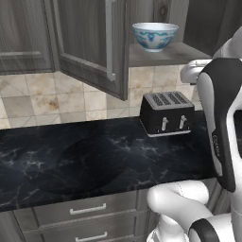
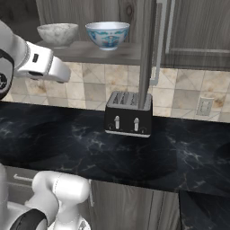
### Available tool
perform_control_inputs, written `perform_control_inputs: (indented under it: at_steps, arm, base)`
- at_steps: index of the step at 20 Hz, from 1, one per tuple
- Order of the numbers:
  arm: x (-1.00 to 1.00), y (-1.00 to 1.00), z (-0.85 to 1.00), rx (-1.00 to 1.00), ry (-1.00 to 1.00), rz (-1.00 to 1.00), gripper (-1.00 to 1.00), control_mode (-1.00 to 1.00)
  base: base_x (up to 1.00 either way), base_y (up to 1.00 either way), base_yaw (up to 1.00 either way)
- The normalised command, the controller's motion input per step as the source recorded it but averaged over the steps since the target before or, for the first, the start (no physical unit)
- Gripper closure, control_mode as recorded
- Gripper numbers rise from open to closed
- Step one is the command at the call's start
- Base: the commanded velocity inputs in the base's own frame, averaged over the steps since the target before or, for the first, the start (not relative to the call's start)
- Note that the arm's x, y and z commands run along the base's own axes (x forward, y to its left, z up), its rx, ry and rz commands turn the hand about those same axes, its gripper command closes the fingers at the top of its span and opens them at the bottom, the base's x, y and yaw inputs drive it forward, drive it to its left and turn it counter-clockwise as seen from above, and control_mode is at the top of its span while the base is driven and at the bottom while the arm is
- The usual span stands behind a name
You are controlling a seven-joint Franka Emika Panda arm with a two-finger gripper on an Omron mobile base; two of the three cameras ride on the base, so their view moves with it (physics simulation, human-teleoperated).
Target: Move the bowls from the cabinet to the plates on the dining table.
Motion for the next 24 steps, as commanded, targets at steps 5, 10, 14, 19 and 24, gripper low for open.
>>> perform_control_inputs:
  at_steps: [5, 10, 14, 19, 24]
  arm:
    - [0.98, 0.0, 0.0, 0.03, 0.0, -0.03, -1.0, -1.0]
    - [0.87, 0.0, 0.0, 0.13, -0.02, -0.04, -1.0, -1.0]
    - [0.56, 0.08, 0.02, 0.13, -0.1, 0.0, -1.0, -1.0]
    - [0.16, 0.25, 0.15, 0.08, -0.08, 0.0, -1.0, -1.0]
    - [0.0, 0.24, 0.27, 0.04, 0.0, 0.06, -1.0, -1.0]
  base:
    - [0.0, 0.0, 0.0]
    - [0.0, 0.0, 0.0]
    - [0.0, 0.0, 0.0]
    - [0.0, 0.0, 0.0]
    - [0.0, 0.0, 0.0]
